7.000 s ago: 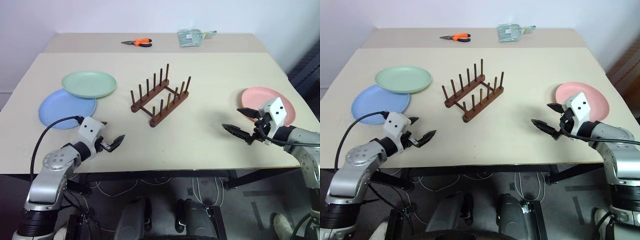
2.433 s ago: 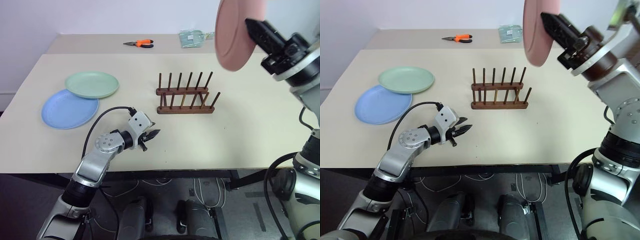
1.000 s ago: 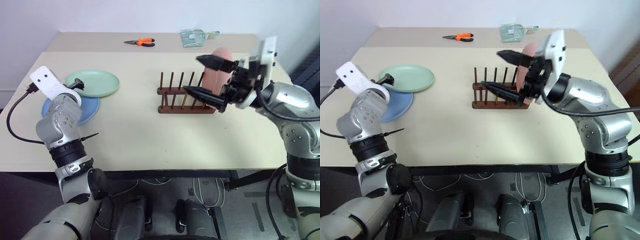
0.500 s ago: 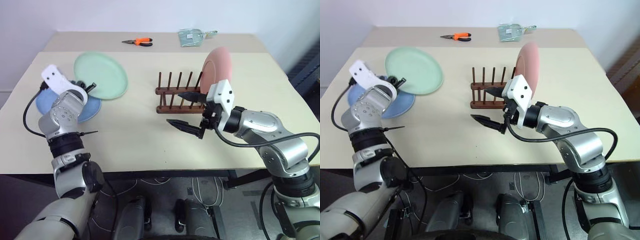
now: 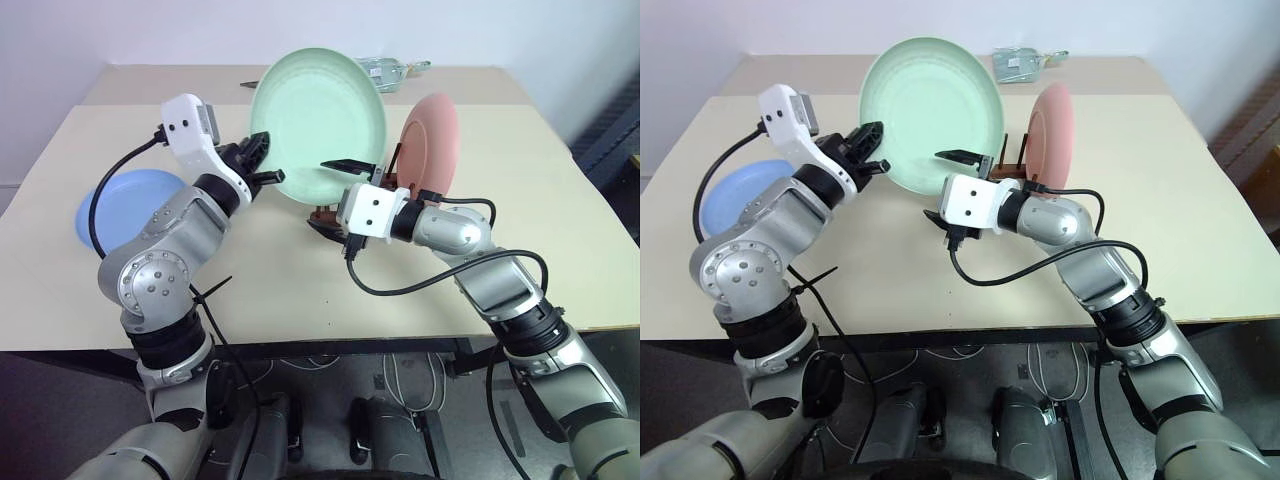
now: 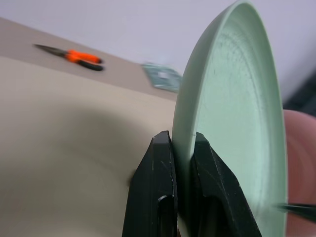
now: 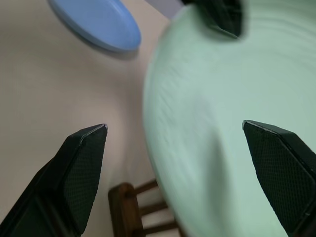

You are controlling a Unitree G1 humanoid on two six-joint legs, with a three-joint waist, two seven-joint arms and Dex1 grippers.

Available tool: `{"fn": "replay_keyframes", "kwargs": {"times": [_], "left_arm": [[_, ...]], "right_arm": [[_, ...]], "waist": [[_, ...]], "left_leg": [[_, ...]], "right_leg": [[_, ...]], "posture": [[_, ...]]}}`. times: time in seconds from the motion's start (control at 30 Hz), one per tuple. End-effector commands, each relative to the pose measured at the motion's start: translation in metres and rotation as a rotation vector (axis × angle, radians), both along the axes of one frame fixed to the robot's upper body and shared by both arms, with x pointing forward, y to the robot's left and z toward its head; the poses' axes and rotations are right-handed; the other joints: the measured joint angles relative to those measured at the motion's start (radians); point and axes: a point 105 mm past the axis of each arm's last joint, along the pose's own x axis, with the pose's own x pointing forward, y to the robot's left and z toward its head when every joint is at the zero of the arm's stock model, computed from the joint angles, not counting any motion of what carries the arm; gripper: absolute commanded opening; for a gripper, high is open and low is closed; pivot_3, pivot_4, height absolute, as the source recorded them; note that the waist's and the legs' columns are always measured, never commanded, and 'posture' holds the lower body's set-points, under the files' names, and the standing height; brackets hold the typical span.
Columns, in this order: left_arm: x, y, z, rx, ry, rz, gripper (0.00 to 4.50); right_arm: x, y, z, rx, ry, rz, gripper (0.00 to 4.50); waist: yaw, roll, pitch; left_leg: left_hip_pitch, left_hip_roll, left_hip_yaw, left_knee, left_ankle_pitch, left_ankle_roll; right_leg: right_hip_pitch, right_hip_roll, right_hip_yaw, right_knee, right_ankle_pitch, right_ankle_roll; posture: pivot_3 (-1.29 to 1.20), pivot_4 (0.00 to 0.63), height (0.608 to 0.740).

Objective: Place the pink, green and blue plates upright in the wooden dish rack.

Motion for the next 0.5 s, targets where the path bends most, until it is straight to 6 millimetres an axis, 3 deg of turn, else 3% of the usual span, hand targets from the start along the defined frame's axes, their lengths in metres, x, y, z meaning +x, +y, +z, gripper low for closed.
{"fn": "replay_keyframes", "kwargs": {"times": [0.03, 0.1, 0.23, 0.27, 0.3, 0.37, 0.47, 0.5], "left_arm": [[-0.012, -0.005, 0.013, -0.008, -0.045, -0.027, 0.00], [-0.014, -0.006, 0.014, -0.014, -0.048, -0.038, 0.00], [-0.015, -0.001, 0.019, -0.076, -0.063, -0.042, 0.00], [-0.015, 0.003, 0.024, -0.118, -0.082, -0.040, 0.60], [-0.013, 0.011, 0.032, -0.171, -0.106, -0.019, 0.77], [-0.010, 0.029, 0.046, -0.242, -0.153, 0.052, 1.61], [0.002, 0.096, 0.059, -0.253, -0.230, 0.379, 3.04], [0.005, 0.111, 0.053, -0.141, -0.231, 0.471, 3.04]], "right_arm": [[0.006, 0.004, 0.012, -0.029, -0.115, -0.001, 3.96], [0.013, -0.001, 0.012, -0.053, -0.150, -0.030, 3.18], [0.017, -0.008, 0.014, -0.076, -0.196, -0.049, 1.17], [0.017, -0.009, 0.016, -0.075, -0.209, -0.051, 0.59], [0.017, -0.010, 0.020, -0.073, -0.232, -0.055, 0.19], [0.016, -0.012, 0.026, -0.064, -0.262, -0.059, 0.00], [0.013, -0.016, 0.049, 0.037, -0.277, -0.063, 0.00], [0.010, -0.019, 0.059, 0.116, -0.246, -0.059, 0.00]], "waist": [[0.001, 0.000, 0.000], [0.001, 0.000, 0.000], [0.001, 0.000, 0.000], [0.001, 0.000, 0.000], [0.001, 0.000, 0.000], [0.003, 0.000, 0.000], [0.001, 0.000, 0.000], [-0.006, 0.000, 0.000]], "left_leg": [[0.000, 0.000, 0.000, 0.000, 0.000, 0.000], [0.000, 0.000, 0.000, 0.000, 0.000, 0.000], [0.000, 0.000, 0.000, 0.000, 0.000, 0.000], [0.000, 0.000, 0.000, 0.000, 0.000, 0.000], [0.000, 0.000, 0.000, 0.000, 0.000, 0.000], [0.000, 0.000, 0.000, 0.000, 0.000, 0.000], [0.000, 0.000, 0.000, 0.000, 0.000, 0.000], [0.001, 0.000, 0.000, -0.001, 0.000, 0.000]], "right_leg": [[0.000, 0.001, 0.000, 0.000, 0.000, 0.000], [0.000, 0.001, 0.000, 0.000, 0.000, 0.000], [0.000, 0.001, 0.000, 0.000, 0.000, 0.000], [0.000, 0.001, 0.000, 0.000, 0.000, 0.000], [0.000, 0.001, 0.000, 0.000, 0.000, 0.000], [0.000, 0.001, 0.000, 0.000, 0.000, 0.000], [0.001, 0.001, 0.000, -0.001, 0.000, 0.000], [0.001, 0.002, 0.000, -0.001, 0.000, 0.000]], "posture": [[0.00, 0.150, 0.740], [0.00, 0.150, 0.740], [0.00, 0.150, 0.740], [0.00, 0.150, 0.740], [0.00, 0.150, 0.740], [0.00, 0.150, 0.740], [0.00, 0.150, 0.740], [0.00, 0.150, 0.740]]}}
